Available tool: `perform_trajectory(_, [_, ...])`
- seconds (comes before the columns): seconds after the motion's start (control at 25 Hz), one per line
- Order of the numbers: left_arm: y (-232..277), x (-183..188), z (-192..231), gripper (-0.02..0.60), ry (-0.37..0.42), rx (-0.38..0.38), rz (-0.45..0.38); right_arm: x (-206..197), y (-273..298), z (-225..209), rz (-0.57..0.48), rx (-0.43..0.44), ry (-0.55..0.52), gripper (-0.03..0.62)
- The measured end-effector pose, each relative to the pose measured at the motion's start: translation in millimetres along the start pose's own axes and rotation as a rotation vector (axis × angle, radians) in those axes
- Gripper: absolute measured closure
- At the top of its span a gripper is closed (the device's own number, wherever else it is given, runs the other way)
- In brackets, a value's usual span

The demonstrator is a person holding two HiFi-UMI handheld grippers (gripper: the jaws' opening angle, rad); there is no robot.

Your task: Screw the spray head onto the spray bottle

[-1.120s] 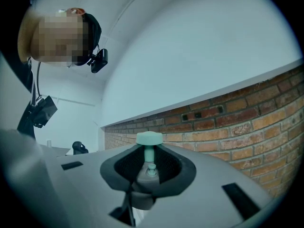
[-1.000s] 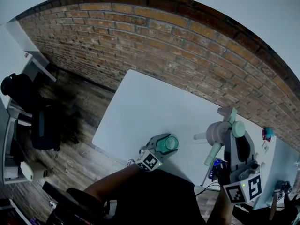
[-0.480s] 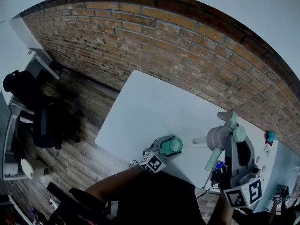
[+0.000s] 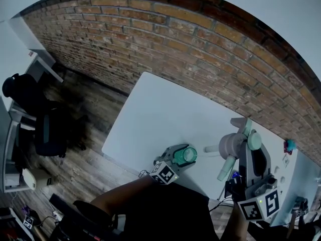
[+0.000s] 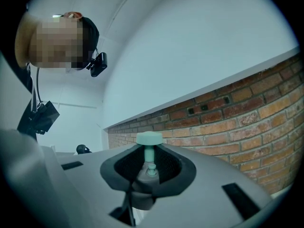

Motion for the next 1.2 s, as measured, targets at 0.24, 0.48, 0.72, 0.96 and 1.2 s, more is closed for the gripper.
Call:
perform_trajectory(0.24, [0, 0, 0, 0.258, 0.002, -0.002, -0.008, -9, 1, 1, 0.02, -0.01, -0.006, 0.528])
perform_trajectory(0.48, [1, 1, 0, 0.258, 0.0, -0.002, -0.005, -22, 2, 3, 0.046, -0.009, 0.005, 0.528])
perform_trajectory(0.72, [0, 1, -1, 0.258, 0.001, 0.006, -0.009, -31, 0, 6, 0.07, 0.002, 0.019, 0.527])
perform_trajectory(0.96, [1, -1, 0, 0.258, 0.007, -0.003, -0.009, -42, 6, 11, 0.096, 0.024, 0.031, 0.526])
perform_trajectory(1.2, [-2, 1, 0, 0.258, -0.005, -0.018, -0.002, -53, 4, 17, 0.124, 0.037, 0.042, 0.526])
Point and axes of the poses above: the fingertips, and each gripper's own axes: y forward along the fingers, z to its left, x out of its top, the point moved 7 cm from there along -y, backward along the fingers, and after that the axes turned 11 degrees about -z, right-handed, at the moved point
